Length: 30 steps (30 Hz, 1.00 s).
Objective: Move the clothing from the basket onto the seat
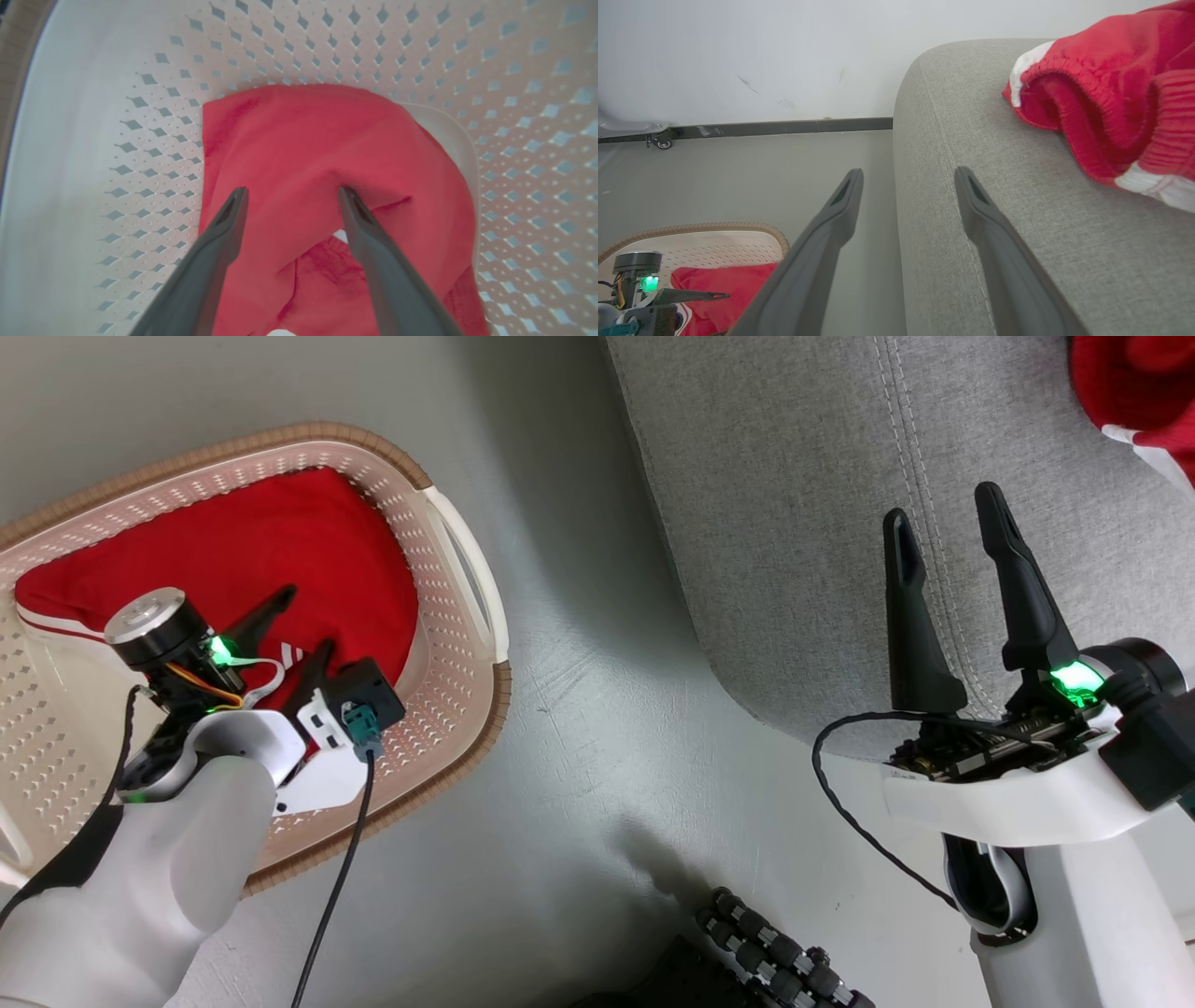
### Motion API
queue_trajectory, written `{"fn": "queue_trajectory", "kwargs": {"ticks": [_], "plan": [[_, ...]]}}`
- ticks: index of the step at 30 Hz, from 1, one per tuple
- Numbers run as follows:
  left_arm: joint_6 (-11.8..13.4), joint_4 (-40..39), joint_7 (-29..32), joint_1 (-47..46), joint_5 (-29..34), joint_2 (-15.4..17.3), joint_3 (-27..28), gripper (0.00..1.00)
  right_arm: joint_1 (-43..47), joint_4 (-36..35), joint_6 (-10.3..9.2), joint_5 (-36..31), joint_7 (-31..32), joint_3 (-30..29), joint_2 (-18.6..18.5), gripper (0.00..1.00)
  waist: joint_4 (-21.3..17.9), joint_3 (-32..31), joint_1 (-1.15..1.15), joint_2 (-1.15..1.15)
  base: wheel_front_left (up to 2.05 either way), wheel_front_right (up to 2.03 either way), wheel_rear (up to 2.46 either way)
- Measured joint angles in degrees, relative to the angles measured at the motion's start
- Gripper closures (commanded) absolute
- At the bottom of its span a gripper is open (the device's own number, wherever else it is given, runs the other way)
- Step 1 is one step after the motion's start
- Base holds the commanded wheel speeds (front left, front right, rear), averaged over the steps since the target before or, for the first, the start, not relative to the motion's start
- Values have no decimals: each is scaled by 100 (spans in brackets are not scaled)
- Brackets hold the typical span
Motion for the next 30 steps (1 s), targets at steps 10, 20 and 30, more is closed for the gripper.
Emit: {"fn": "queue_trajectory", "kwargs": {"ticks": [10,20,30], "plan": [[67,432,257,-155,176,-88,-75,0,-48,131,0,40,-44,29,2,0,-19,-33,0,0,0,0,0],[66,759,452,-227,175,-360,-127,71,-46,166,0,37,-51,-18,5,0,1,-90,0,0,0,0,0],[165,937,446,-323,81,-543,-65,100,-24,156,0,-13,-52,-135,8,0,67,-108,0,0,0,0,0]]}}
